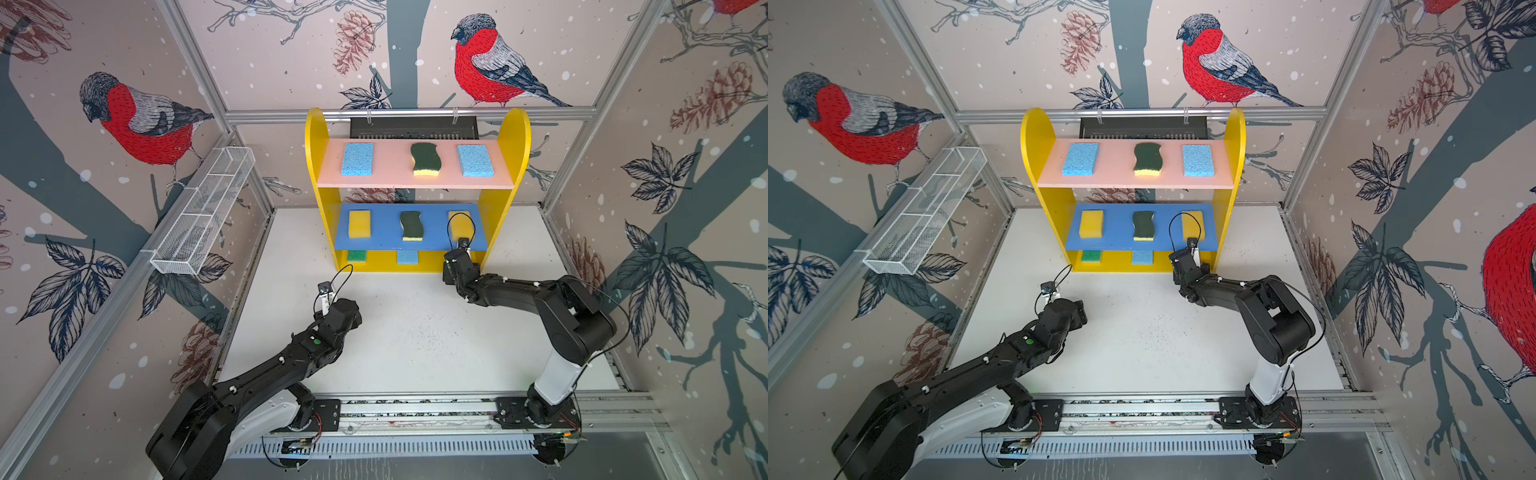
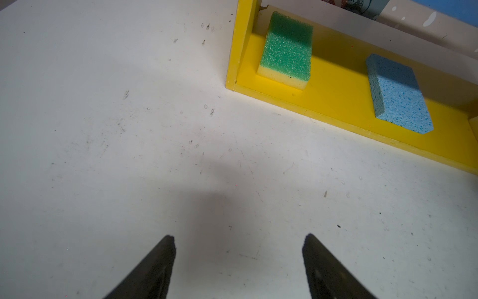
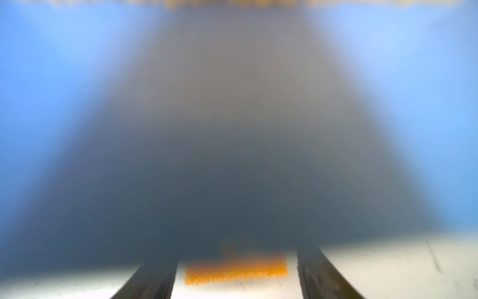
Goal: Arrange cleaning sponges on a shelf
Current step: Place the cleaning sponge at the shelf.
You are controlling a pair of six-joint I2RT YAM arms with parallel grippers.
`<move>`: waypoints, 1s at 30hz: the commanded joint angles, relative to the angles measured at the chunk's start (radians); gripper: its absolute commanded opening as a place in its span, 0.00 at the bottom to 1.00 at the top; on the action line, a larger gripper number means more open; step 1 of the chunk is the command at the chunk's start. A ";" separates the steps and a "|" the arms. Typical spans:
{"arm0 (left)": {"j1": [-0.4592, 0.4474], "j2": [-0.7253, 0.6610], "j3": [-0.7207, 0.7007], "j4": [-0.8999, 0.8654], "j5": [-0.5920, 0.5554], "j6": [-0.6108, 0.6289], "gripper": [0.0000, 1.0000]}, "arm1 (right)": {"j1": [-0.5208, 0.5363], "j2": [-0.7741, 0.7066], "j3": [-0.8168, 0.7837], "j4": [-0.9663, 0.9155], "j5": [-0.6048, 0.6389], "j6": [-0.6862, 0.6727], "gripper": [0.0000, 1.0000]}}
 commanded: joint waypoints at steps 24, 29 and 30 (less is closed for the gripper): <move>-0.001 -0.208 0.050 -0.236 -0.018 -0.032 0.78 | 0.028 -0.489 -0.408 0.094 -0.346 0.224 0.59; -0.001 -0.200 0.054 -0.261 -0.033 -0.054 0.78 | -0.068 -0.591 -0.543 0.238 -0.527 0.297 0.44; -0.001 -0.192 0.058 -0.271 -0.037 -0.057 0.78 | -0.092 -0.605 -0.571 0.273 -0.567 0.314 0.40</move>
